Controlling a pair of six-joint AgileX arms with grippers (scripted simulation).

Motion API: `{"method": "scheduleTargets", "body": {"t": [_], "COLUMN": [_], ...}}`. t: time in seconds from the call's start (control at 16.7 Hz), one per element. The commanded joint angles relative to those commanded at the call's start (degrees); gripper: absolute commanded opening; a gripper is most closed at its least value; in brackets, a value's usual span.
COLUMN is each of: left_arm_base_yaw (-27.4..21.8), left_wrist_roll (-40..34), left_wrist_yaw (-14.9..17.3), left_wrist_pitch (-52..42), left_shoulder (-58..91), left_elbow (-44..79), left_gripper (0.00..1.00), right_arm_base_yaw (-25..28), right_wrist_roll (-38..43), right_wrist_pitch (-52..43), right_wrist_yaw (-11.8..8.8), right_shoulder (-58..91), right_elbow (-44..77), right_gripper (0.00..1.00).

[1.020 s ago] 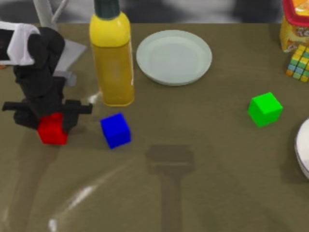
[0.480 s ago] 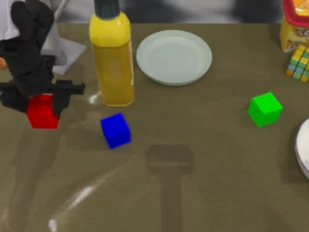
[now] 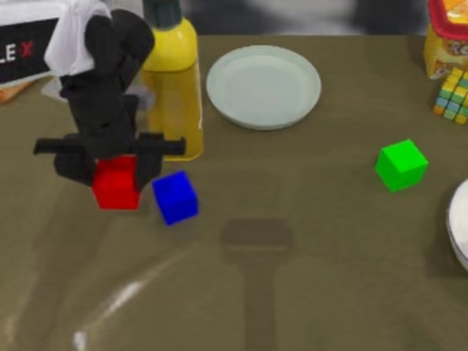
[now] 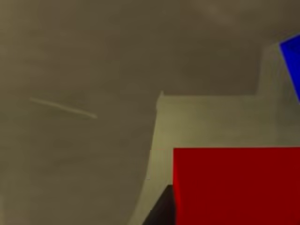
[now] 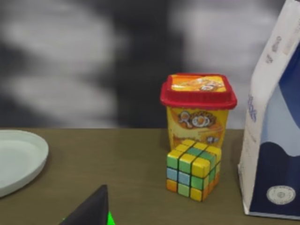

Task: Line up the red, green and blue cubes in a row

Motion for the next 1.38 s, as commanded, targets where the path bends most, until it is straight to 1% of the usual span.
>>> {"method": "scheduleTargets", "body": {"t": [0.24,0.36,0.42,0.84,1.2,1.38], "left_arm_base_yaw": [-11.4,-15.3,-16.4,-16.8,-16.9,-16.9], "left_wrist_roll": [-13.5,-17.6,-18.7,-19.0,-19.0,-19.1], "left_wrist_yaw": [-0.3,-0.4,-0.5,-0.4,-0.4,-0.4], "left_wrist_pitch": [-0.8,-0.9,-0.9,0.2,11.9,14.0], "left_shoulder": [-2.9,-4.4,-4.9,-4.6,-0.6,0.4], "left_elbow": [-2.3,-3.3,-3.6,-4.3,-11.6,-13.0], "left_gripper": [0.00,0.00,0.00,0.00,0.00,0.00], "right_arm_base_yaw": [0.0,0.0,0.0,0.0,0.0,0.0], "right_wrist_roll": [0.0,0.0,0.0,0.0,0.0,0.0], "right_wrist_pitch": [0.0,0.0,0.0,0.0,0.0,0.0], "right_wrist_yaw": [0.0,0.0,0.0,0.0,0.0,0.0], "right_shoulder": [0.0,0.0,0.0,0.0,0.0,0.0], "right_elbow": [0.0,0.0,0.0,0.0,0.0,0.0], "right_gripper": [1.00,1.00,1.00,1.00,1.00,1.00]}}
